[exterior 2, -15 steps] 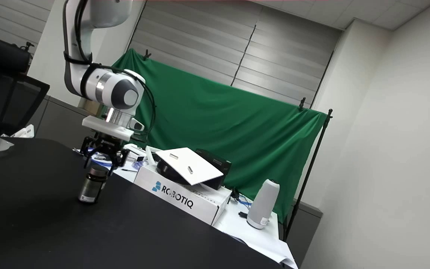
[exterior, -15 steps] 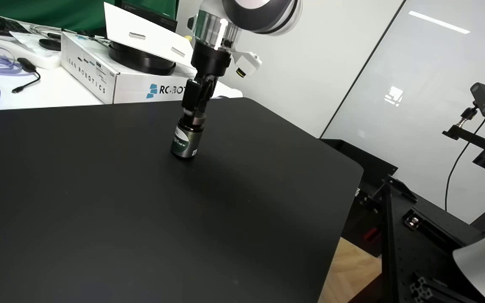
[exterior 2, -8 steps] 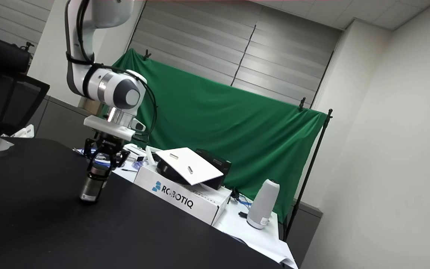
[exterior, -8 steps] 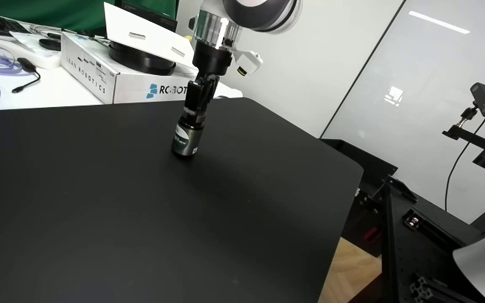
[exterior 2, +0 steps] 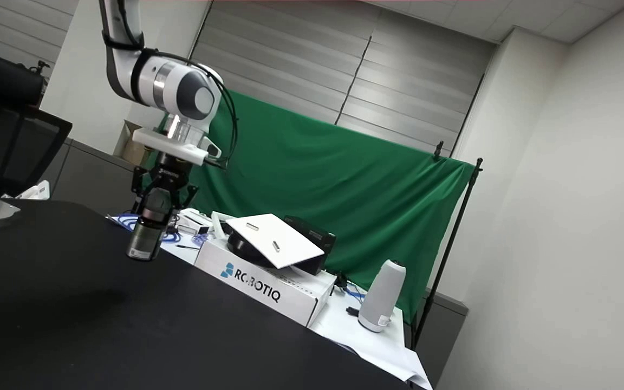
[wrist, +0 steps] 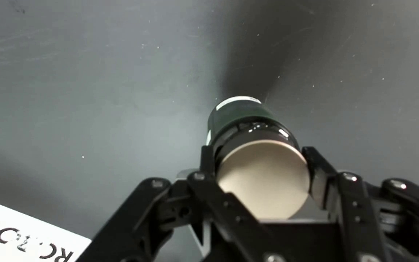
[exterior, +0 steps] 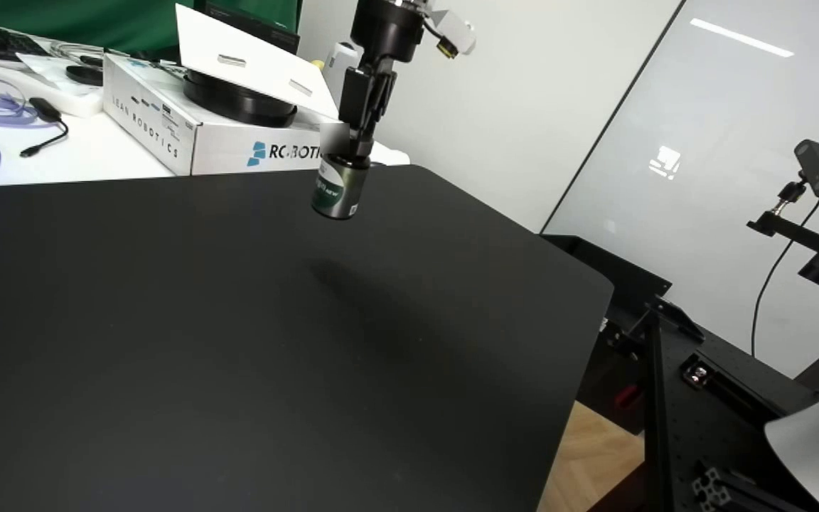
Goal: Move the bottle forward
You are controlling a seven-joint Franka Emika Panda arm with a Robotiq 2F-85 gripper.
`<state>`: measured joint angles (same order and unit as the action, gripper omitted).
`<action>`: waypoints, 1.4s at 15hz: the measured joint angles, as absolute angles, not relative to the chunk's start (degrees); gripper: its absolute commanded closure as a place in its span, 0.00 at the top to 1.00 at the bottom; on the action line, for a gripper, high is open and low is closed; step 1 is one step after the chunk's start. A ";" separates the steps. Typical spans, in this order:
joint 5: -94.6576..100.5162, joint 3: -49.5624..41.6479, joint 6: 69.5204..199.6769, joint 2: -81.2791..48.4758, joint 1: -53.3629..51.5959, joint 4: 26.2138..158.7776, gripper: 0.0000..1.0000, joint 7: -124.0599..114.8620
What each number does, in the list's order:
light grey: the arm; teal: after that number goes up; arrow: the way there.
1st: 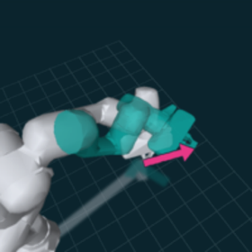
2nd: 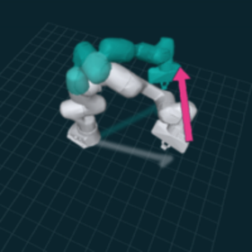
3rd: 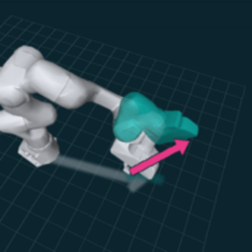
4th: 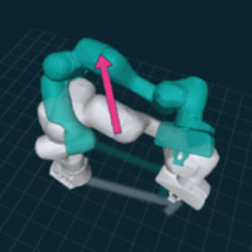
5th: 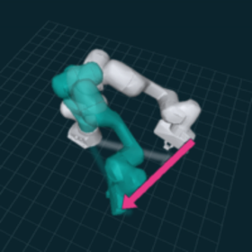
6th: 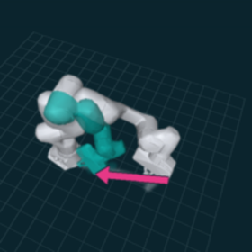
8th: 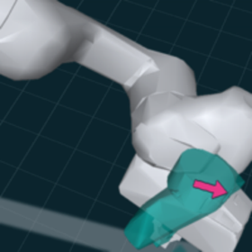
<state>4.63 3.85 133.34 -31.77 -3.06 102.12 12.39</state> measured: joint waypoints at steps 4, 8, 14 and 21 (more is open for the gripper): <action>4.63 3.52 131.85 -22.84 -3.01 112.50 0.36 11.86; 5.41 2.41 132.19 -12.88 -2.93 125.72 0.36 9.83; 6.37 -0.10 142.71 -5.88 -1.03 142.77 0.36 7.00; 8.25 -2.31 159.71 -10.34 -0.31 149.55 0.36 2.20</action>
<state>8.25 -2.31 159.71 -10.34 -0.31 149.55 2.20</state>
